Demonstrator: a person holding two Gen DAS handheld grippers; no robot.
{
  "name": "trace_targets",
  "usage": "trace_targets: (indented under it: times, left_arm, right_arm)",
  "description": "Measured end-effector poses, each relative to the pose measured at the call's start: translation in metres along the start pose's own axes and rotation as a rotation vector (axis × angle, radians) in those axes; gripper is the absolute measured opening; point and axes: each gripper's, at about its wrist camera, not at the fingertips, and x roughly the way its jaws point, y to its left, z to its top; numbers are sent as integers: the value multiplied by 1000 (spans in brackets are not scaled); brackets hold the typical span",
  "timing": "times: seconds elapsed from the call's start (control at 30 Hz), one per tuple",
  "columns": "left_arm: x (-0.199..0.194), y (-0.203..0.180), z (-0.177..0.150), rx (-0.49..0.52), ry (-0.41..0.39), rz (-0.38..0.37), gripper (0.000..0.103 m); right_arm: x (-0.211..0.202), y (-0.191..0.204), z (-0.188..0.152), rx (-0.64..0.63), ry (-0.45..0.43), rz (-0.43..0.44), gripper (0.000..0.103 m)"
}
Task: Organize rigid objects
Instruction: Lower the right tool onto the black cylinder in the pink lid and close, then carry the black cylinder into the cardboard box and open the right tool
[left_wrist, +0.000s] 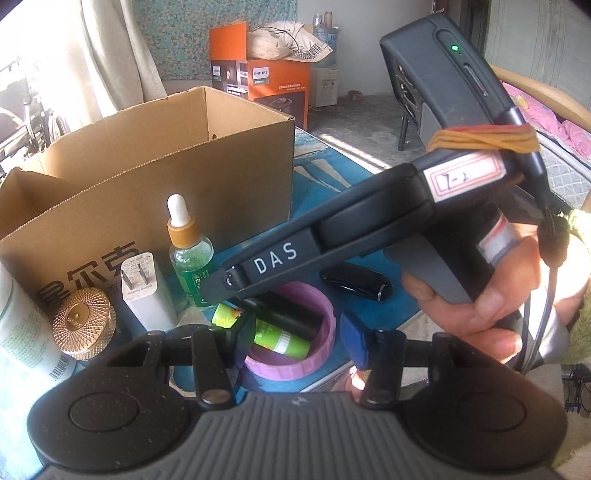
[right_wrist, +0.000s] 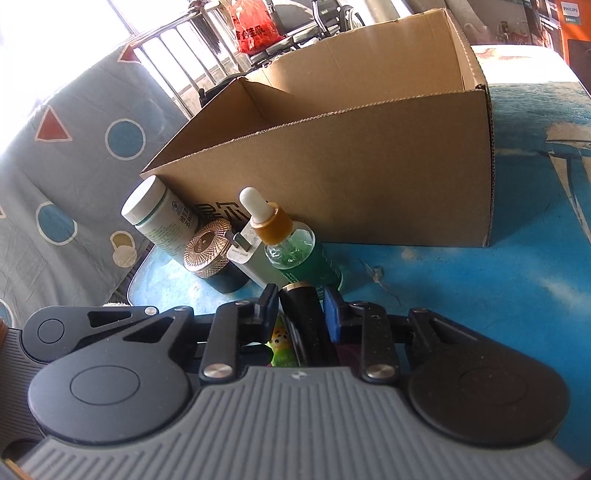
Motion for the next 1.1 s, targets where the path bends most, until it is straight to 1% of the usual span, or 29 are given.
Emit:
trace_targets:
  times: [0.17,0.3,0.47,0.6,0.7,0.8,0.93,1.1]
  left_arm:
    - [-1,-2,2,5,-9,11,52]
    - [3,-7,7,37,-24,39,52]
    - [10,-14,13,79,-24,64,52]
    - [18,-19,18,92,-9,73,41]
    - [22,-19,22,74,-4,62,37]
    - [25,-18,22,64,-2,70,26]
    - [23,-16,22,49,-15,64,25]
    - [7,-15,23,50,-59,73,24]
  right_arm:
    - [-14,-5,-2,21,-42,9,23]
    - [-29,-13,-7,57,-87,17,22]
    - [-45,-19,-17,101,-130,24,21]
    - [-55,-23,-24,119,-153,33,21]
    - [-58,-24,-27,127,-162,39,21]
    - [-61,-24,-28,129,-167,40,21]
    - [-62,-20,-27,116,-173,32,21]
    - [-74,-2,-23,65,-190,-6,21]
